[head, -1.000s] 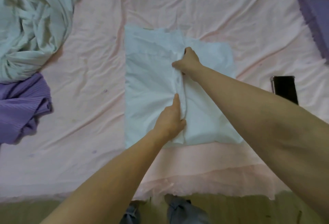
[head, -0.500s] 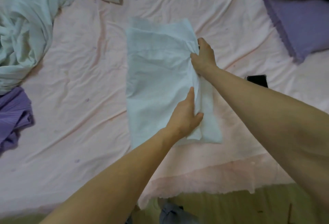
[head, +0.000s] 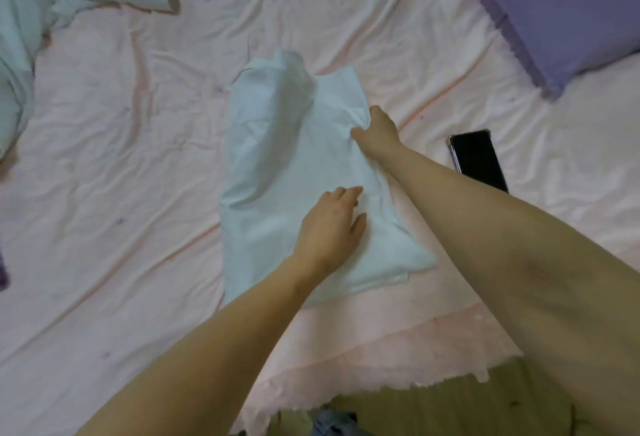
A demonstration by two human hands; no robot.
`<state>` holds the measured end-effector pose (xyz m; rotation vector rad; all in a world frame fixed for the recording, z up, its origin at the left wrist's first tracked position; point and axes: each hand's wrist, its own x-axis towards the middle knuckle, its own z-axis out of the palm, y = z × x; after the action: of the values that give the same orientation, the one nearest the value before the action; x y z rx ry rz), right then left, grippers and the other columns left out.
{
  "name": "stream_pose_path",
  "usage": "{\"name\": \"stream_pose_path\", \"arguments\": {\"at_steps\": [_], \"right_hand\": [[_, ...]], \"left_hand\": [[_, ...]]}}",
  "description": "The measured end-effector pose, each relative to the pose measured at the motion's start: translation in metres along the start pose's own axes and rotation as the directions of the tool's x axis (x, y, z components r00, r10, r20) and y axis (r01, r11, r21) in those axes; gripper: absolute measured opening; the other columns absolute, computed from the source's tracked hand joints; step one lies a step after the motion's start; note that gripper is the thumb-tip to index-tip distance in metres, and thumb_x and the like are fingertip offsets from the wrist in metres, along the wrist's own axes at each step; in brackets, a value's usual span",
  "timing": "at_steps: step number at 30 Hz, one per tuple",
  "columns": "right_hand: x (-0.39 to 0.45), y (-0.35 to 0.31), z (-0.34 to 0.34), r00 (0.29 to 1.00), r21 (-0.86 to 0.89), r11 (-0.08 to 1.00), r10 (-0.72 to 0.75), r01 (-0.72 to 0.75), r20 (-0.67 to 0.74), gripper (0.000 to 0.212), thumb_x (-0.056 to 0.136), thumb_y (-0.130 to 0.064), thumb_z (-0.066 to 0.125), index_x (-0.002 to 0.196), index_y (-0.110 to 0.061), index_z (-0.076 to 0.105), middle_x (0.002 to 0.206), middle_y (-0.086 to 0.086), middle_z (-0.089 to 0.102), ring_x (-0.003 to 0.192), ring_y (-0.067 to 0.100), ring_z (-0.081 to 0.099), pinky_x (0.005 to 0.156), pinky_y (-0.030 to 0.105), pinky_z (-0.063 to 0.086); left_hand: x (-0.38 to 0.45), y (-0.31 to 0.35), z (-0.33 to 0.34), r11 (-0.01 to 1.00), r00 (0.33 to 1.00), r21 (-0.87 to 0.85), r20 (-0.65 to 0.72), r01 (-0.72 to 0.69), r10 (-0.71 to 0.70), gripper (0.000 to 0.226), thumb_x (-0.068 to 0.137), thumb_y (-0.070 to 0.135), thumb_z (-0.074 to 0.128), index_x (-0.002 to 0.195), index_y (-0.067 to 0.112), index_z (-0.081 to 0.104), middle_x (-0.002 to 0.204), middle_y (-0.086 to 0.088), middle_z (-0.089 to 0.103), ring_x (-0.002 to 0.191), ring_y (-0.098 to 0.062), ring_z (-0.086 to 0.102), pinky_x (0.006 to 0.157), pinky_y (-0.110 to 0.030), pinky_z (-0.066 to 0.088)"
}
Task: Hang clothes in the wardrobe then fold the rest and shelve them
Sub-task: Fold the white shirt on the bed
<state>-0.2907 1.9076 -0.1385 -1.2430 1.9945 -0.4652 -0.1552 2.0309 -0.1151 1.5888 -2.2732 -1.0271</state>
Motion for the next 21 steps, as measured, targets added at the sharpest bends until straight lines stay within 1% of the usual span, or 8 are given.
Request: {"name": "stream_pose_path", "arguments": {"at_steps": [2, 5, 8, 11, 13, 16, 18, 21], "right_hand": [[-0.001, 0.007, 0.001, 1.000, -0.024, 0.999, 0.023, -0.023, -0.004, 0.037, 0.089, -0.009, 0.052, 0.125, -0.003, 0.045, 0.123, 0.012, 0.057, 0.111, 0.028, 0.055, 0.069, 0.019, 0.033], [-0.009, 0.001, 0.000, 0.997, -0.085, 0.996, 0.027, -0.033, -0.071, 0.039, 0.088, -0.007, 0.051, 0.126, -0.004, 0.040, 0.124, 0.014, 0.053, 0.106, 0.029, 0.052, 0.074, 0.027, 0.035], [-0.009, -0.022, 0.004, 0.958, -0.225, 0.966, -0.175, 0.123, -0.227, 0.049, 0.091, -0.014, 0.054, 0.136, -0.006, 0.037, 0.136, 0.013, 0.043, 0.123, 0.030, 0.041, 0.097, 0.036, 0.036], [0.001, -0.063, 0.013, 0.895, -0.153, 0.927, -0.372, 0.343, -0.245, 0.050, 0.093, -0.019, 0.052, 0.139, -0.006, 0.038, 0.141, 0.011, 0.042, 0.130, 0.028, 0.038, 0.107, 0.038, 0.032], [0.006, -0.081, 0.027, 0.883, -0.121, 0.902, -0.430, 0.414, -0.188, 0.049, 0.095, -0.018, 0.050, 0.140, -0.005, 0.039, 0.144, 0.011, 0.041, 0.133, 0.028, 0.036, 0.111, 0.037, 0.027], [0.008, -0.091, 0.054, 0.887, -0.090, 0.903, -0.430, 0.421, -0.166, 0.048, 0.099, -0.020, 0.044, 0.145, -0.005, 0.034, 0.151, 0.011, 0.034, 0.141, 0.025, 0.028, 0.116, 0.033, 0.019], [0.011, -0.095, 0.071, 0.894, -0.057, 0.914, -0.405, 0.401, -0.192, 0.049, 0.102, -0.023, 0.040, 0.146, -0.004, 0.032, 0.154, 0.012, 0.030, 0.144, 0.024, 0.024, 0.118, 0.032, 0.015], [0.012, -0.096, 0.087, 0.899, -0.027, 0.924, -0.379, 0.383, -0.222, 0.052, 0.102, -0.030, 0.033, 0.148, -0.006, 0.029, 0.155, 0.011, 0.027, 0.144, 0.023, 0.022, 0.118, 0.029, 0.013]], "left_hand": [[0.005, -0.015, -0.014, 1.000, 0.990, 0.006, -0.143, -0.014, 0.015, 0.039, 0.095, 0.020, 0.051, 0.134, 0.016, 0.050, 0.119, 0.000, 0.058, 0.112, -0.020, 0.051, 0.085, -0.032, 0.043], [0.022, -0.036, -0.042, 0.999, 0.932, -0.032, -0.362, -0.037, 0.023, 0.034, 0.090, 0.013, 0.052, 0.123, 0.013, 0.058, 0.110, -0.002, 0.061, 0.103, -0.024, 0.056, 0.083, -0.036, 0.046], [0.049, -0.052, -0.084, 0.995, 0.845, -0.096, -0.530, 0.024, -0.071, 0.036, 0.088, 0.005, 0.046, 0.119, 0.016, 0.059, 0.112, 0.000, 0.059, 0.103, -0.020, 0.055, 0.081, -0.031, 0.045], [0.089, -0.072, -0.137, 0.980, 0.826, -0.191, -0.542, 0.063, -0.158, 0.045, 0.083, -0.004, 0.043, 0.119, 0.017, 0.060, 0.117, 0.002, 0.057, 0.104, -0.017, 0.054, 0.085, -0.033, 0.048], [0.118, -0.091, -0.162, 0.977, 0.889, -0.184, -0.423, 0.104, -0.174, 0.056, 0.076, -0.008, 0.044, 0.123, 0.018, 0.058, 0.121, 0.006, 0.058, 0.110, -0.019, 0.050, 0.089, -0.029, 0.043], [0.151, -0.109, -0.186, 0.972, 0.978, -0.170, -0.105, 0.160, -0.179, 0.068, 0.069, 0.000, 0.046, 0.135, 0.017, 0.050, 0.134, -0.001, 0.053, 0.126, -0.024, 0.045, 0.102, -0.030, 0.038], [0.164, -0.113, -0.190, 0.984, 0.980, -0.058, 0.117, 0.170, -0.162, 0.069, 0.076, 0.002, 0.049, 0.143, 0.016, 0.040, 0.143, -0.008, 0.045, 0.136, -0.025, 0.035, 0.111, -0.035, 0.032], [0.176, -0.113, -0.181, 0.996, 0.925, 0.066, 0.372, 0.064, -0.084, 0.082, 0.070, 0.019, 0.059, 0.148, 0.017, 0.030, 0.144, -0.007, 0.042, 0.139, -0.027, 0.028, 0.115, -0.041, 0.025]]}}
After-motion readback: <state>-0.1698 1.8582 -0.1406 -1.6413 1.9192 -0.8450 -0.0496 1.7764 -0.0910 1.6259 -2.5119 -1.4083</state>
